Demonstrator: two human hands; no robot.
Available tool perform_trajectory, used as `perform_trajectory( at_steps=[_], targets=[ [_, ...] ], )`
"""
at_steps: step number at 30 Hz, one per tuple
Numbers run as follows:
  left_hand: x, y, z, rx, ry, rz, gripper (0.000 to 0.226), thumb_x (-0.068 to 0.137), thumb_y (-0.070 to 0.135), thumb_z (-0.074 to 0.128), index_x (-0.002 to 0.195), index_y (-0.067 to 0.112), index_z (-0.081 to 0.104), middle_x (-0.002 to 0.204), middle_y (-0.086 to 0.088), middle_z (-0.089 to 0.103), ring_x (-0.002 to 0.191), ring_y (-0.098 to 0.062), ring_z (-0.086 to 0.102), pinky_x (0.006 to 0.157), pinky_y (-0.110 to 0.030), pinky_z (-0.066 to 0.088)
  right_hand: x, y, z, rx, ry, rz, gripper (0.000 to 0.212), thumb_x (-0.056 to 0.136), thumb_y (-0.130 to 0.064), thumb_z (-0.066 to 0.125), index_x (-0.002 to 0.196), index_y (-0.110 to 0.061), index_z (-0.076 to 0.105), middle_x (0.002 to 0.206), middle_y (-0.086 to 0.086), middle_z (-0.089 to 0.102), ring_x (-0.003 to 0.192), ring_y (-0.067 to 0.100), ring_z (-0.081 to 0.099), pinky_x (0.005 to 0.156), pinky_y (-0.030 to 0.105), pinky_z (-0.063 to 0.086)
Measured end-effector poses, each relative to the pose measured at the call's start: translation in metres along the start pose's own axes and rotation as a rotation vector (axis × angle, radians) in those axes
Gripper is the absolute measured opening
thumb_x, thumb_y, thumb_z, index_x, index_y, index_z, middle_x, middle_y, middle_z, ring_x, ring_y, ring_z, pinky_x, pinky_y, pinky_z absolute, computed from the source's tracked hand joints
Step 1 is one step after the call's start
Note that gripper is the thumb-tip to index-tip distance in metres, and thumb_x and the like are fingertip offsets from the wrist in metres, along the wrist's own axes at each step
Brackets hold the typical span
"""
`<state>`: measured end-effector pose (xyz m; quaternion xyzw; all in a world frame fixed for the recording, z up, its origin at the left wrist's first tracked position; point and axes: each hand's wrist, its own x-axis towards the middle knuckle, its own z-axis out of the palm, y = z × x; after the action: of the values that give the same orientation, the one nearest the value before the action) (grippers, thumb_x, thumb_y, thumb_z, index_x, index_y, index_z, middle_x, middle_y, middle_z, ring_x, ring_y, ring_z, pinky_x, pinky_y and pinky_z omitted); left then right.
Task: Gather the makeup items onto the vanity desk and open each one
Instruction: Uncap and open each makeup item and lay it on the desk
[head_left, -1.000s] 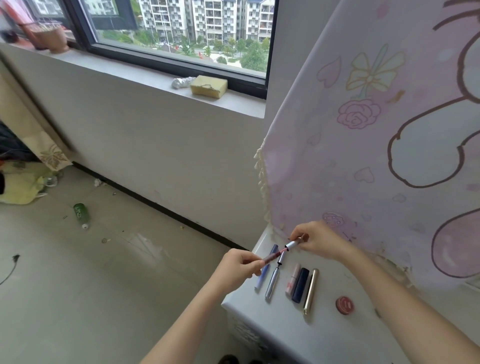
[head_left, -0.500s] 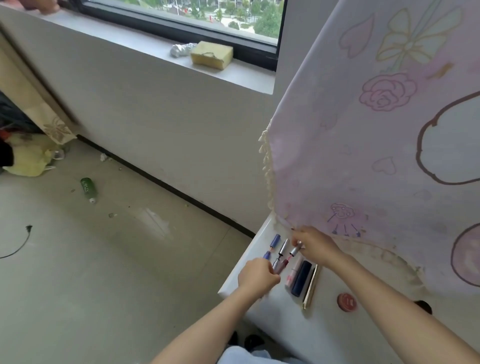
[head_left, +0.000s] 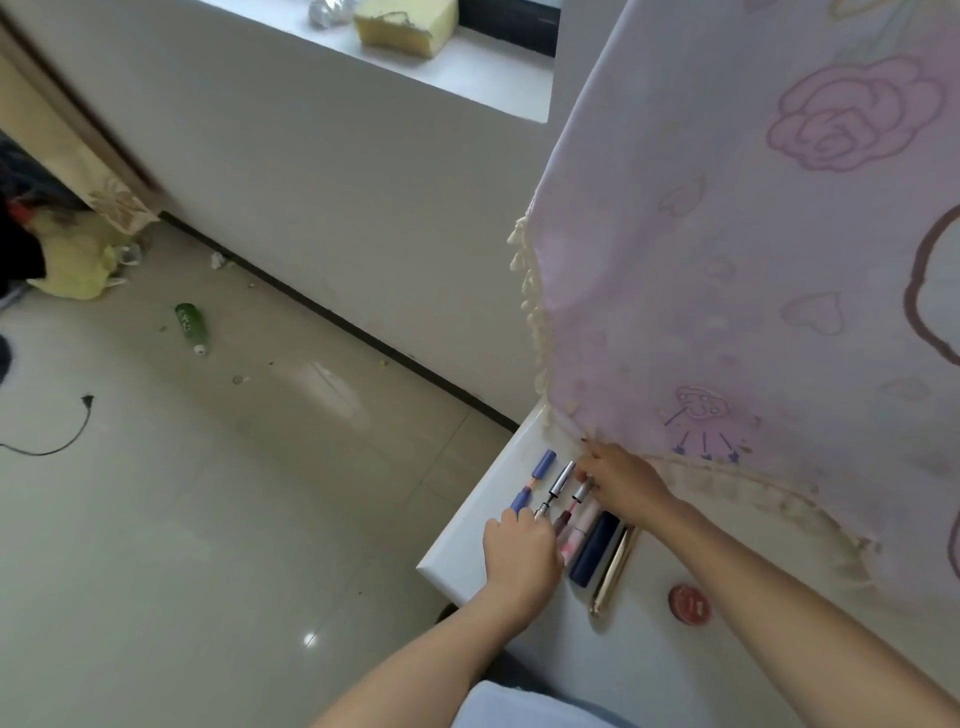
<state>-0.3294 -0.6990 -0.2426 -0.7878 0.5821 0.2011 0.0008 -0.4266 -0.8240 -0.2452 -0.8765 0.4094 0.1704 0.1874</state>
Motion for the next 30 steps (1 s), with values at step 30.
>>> perform_trajectory(
  at_steps=[30],
  targets=[
    [-0.008,0.007,0.022,0.176,0.104,0.088,0.032,0.033,0.035,0.084,0.038,0.022,0.055,0.038,0.006,0.047,0.048,-0.01,0.021,0.048,-0.023,0.02,-0.02,0.004,0.002,0.17,0.076,0.148,0.024,0.09,-0.01,0.041,0.091,-0.004,0.064,0.105,0.013,0.059,0.1,0.025,0.052,0.067,0.026,0.034]
  ],
)
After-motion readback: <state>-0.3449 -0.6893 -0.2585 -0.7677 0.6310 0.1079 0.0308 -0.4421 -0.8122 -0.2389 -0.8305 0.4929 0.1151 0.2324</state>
